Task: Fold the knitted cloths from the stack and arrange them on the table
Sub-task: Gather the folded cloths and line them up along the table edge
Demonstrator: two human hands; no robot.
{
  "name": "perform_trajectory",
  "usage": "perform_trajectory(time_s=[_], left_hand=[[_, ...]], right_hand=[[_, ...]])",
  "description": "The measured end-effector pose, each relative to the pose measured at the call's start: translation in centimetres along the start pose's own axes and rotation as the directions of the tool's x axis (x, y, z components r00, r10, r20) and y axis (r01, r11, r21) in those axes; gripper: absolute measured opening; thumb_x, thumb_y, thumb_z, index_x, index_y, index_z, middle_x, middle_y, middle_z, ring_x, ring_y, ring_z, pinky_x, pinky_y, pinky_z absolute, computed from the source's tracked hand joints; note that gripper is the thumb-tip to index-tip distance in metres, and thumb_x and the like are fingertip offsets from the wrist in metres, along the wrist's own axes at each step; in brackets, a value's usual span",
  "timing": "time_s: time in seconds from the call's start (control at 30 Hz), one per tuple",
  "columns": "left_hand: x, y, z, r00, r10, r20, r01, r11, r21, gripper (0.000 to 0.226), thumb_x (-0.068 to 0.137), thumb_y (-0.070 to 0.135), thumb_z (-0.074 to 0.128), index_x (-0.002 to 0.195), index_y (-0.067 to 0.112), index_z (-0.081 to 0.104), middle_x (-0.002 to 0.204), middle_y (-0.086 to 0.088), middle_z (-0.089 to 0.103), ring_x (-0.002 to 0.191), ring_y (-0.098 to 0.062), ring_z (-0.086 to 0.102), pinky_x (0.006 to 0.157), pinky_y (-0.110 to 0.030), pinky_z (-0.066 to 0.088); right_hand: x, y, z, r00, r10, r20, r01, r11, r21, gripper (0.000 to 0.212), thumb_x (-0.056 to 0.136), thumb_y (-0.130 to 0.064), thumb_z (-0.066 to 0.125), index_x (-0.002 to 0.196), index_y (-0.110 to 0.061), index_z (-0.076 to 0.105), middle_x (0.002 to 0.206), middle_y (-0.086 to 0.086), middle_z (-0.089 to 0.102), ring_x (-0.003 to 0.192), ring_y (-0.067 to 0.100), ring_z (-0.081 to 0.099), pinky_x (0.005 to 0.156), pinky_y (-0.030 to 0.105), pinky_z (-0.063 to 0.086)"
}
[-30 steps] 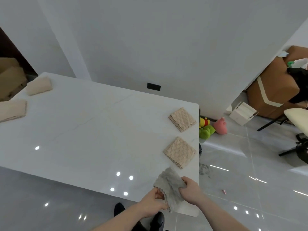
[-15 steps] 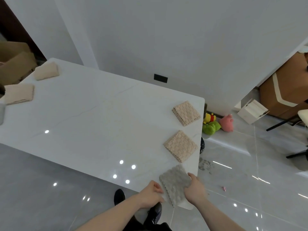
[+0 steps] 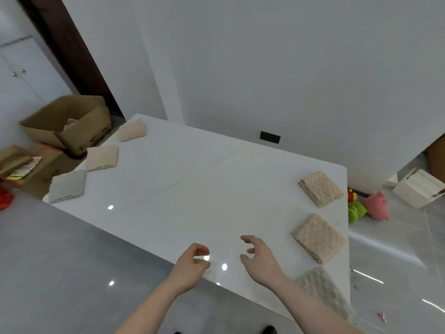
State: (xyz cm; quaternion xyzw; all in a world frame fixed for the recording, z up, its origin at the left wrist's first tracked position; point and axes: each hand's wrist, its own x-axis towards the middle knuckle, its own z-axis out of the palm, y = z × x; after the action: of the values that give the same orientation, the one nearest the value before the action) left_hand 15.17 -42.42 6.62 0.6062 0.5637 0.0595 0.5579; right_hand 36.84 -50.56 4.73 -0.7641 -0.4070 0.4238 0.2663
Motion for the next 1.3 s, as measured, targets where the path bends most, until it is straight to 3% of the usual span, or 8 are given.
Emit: perform_trajectory(time_s=[0.2,0.3,0.47,0.57,0.73,1.03,1.2,1.3], left_hand=[[-1.0,-4.7,-14.3,0.988,0.070,-0.137,-0.071,0.997,-0.003,0.024,0.092,0.019,0.061,0.111,0.032,0.061,0.122,0.020,0.062,0.086,0.002,0.066,0.068,-0.017,0.051],[-0.8,-7.5,-21.0,0.977,0.034,-0.211,-0.043,0.998,-0.037,0.025,0.090,0.017,0.064,0.109,0.033,0.063,0.117,0.017,0.067,0.090,-0.007,0.068,0.075,-0.026,0.055],[0.0,-10.2,-29.9,0.960,-0.011,-0.279,-0.018,0.995,-0.102,0.028,0.081,0.023,0.069,0.107,0.032,0.066,0.116,0.013,0.068,0.093,-0.009,0.068,0.083,-0.038,0.058],[1.7,-10.7,-33.4,0.953,-0.031,-0.301,-0.012,0.990,-0.139,0.035,0.073,0.028,0.066,0.108,0.030,0.065,0.116,0.013,0.068,0.092,-0.012,0.068,0.080,-0.035,0.057],[5.9,-12.2,-38.1,0.950,-0.039,-0.311,-0.002,0.992,-0.130,0.026,0.089,0.011,0.066,0.107,0.030,0.065,0.119,0.012,0.066,0.083,-0.011,0.066,0.074,-0.029,0.054],[11.4,-13.0,-47.0,0.915,-0.134,-0.380,0.100,0.989,-0.107,0.026,0.090,0.009,0.065,0.109,0.027,0.064,0.115,0.011,0.064,0.094,-0.013,0.066,0.071,-0.023,0.052],[14.5,-14.1,-50.1,0.920,-0.184,-0.347,0.162,0.983,-0.090,0.028,0.078,0.019,0.070,0.105,0.026,0.066,0.119,0.009,0.065,0.091,-0.016,0.068,0.084,-0.038,0.057],[17.7,-13.9,-52.2,0.931,-0.199,-0.306,0.191,0.980,-0.055,0.025,0.086,0.012,0.069,0.106,0.026,0.065,0.122,0.011,0.063,0.091,-0.016,0.067,0.081,-0.034,0.056]], right_hand=[[3.1,-12.0,9.5,0.996,-0.065,0.058,0.056,0.988,0.142,0.046,0.092,-0.022,0.059,0.135,-0.035,0.052,0.133,-0.019,0.052,0.108,0.001,0.060,0.070,0.014,0.048],[4.2,-16.4,13.7,0.995,-0.039,0.093,0.019,0.978,0.208,0.046,0.091,-0.020,0.060,0.135,-0.033,0.054,0.132,-0.015,0.054,0.098,0.005,0.067,0.061,0.012,0.048],[5.9,-21.8,19.1,0.988,-0.025,0.153,-0.012,0.972,0.234,0.045,0.090,-0.021,0.061,0.133,-0.035,0.054,0.130,-0.017,0.056,0.094,0.002,0.068,0.068,0.012,0.047],[7.8,-24.2,21.2,0.980,-0.016,0.197,-0.025,0.979,0.202,0.044,0.091,-0.023,0.061,0.132,-0.036,0.054,0.129,-0.018,0.056,0.096,0.003,0.068,0.069,0.012,0.046],[13.2,-27.9,24.5,0.971,-0.013,0.238,-0.031,0.983,0.183,0.043,0.090,-0.024,0.063,0.131,-0.036,0.055,0.126,-0.018,0.057,0.099,0.005,0.068,0.070,0.014,0.048],[23.1,-34.9,29.4,0.945,-0.002,0.327,-0.063,0.980,0.188,0.042,0.091,-0.022,0.062,0.131,-0.033,0.055,0.125,-0.014,0.057,0.094,0.000,0.063,0.064,0.010,0.046],[26.6,-36.9,30.1,0.952,0.017,0.305,-0.084,0.975,0.208,0.039,0.091,-0.021,0.063,0.127,-0.034,0.056,0.122,-0.014,0.059,0.098,0.004,0.064,0.063,0.010,0.045],[28.6,-36.8,30.5,0.959,0.055,0.280,-0.122,0.966,0.229,0.038,0.091,-0.022,0.063,0.126,-0.035,0.057,0.121,-0.014,0.060,0.099,0.005,0.065,0.065,0.011,0.045]])
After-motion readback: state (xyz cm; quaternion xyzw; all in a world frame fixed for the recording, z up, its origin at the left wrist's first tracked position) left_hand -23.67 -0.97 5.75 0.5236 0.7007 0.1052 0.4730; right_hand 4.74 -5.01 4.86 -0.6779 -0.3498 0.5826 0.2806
